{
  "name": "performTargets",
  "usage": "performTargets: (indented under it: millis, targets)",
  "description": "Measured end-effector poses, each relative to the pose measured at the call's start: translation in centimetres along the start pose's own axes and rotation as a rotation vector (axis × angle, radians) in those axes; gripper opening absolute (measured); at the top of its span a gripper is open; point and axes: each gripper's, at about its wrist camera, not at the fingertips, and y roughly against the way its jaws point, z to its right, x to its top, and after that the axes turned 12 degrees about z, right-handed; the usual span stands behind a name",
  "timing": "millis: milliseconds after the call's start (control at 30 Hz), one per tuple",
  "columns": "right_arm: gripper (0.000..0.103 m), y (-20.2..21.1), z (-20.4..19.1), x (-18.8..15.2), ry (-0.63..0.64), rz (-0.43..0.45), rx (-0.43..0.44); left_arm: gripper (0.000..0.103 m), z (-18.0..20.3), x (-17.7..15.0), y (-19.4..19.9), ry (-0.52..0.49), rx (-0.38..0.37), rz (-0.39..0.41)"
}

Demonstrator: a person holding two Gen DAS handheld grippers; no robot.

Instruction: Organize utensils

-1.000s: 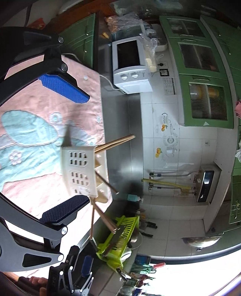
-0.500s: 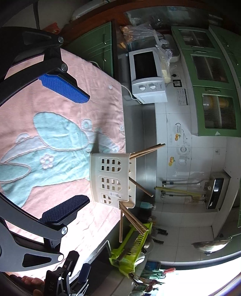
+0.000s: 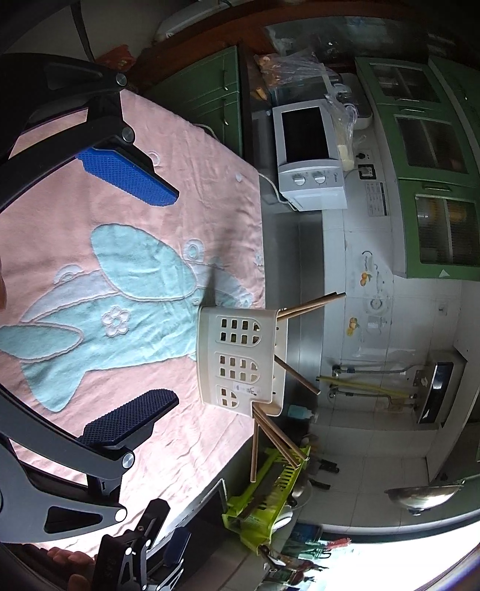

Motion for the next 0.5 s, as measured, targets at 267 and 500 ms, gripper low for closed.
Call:
performTargets:
  millis: [267,500]
  targets:
    - [0.089,0.47,-0.28,0.31,0.003,0.014,0.003,0.098,0.18,-0.27,0.22,0.000,0.007,-0.009]
    - [0.089,0.52,-0.35,0.37,0.005,0.016,0.003,0.098,-0.01,-0.18,0.59,0.002,0.008,0.001]
